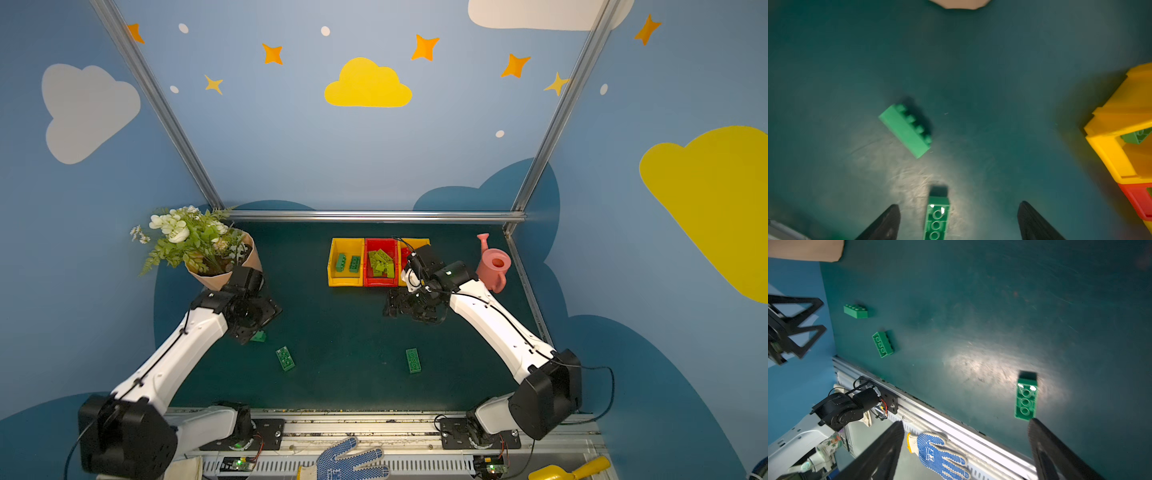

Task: Sort the legos into containers by color
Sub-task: 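Lower the left gripper onto another green brick while the right hovers near the bins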

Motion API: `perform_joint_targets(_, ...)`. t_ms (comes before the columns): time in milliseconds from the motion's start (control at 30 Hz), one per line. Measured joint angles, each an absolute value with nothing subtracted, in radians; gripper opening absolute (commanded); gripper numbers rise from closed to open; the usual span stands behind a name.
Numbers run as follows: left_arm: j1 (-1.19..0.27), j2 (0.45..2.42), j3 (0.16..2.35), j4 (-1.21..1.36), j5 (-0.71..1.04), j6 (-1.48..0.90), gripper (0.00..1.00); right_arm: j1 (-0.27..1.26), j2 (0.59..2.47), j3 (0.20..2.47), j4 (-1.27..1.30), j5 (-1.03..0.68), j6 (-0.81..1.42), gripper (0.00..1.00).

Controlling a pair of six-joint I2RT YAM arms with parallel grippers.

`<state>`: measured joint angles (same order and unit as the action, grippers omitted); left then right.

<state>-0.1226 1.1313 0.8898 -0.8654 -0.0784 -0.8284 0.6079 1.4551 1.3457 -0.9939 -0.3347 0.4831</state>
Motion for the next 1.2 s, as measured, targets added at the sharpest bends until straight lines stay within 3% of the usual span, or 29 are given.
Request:
perform_joint_targets(167, -0.069, 0.960, 0.796, -0.870, -0.092, -0.873, 1.00, 0.672, 1.529, 1.419, -0.983, -0.353, 0.456, 0.91)
perform_joint_targets(300, -0.030, 0.940, 0.780, -0.873, -0.080, -0.875, 1.00, 0.707, 1.538, 1.436, -0.983, -0.358, 0.448, 0.91)
perform_joint_targets(833, 0.075, 1.074, 0.784, -0.792, -0.002, -0.833, 1.00, 0.733, 1.384, 1.333, -0.992, -0.303, 0.479, 0.91)
perform_joint_targets(1200, 0.141, 1.229, 0.800, -0.736, 0.019, -0.819, 1.00, 0.734, 1.393, 1.327, -1.003, -0.284, 0.490, 0.91)
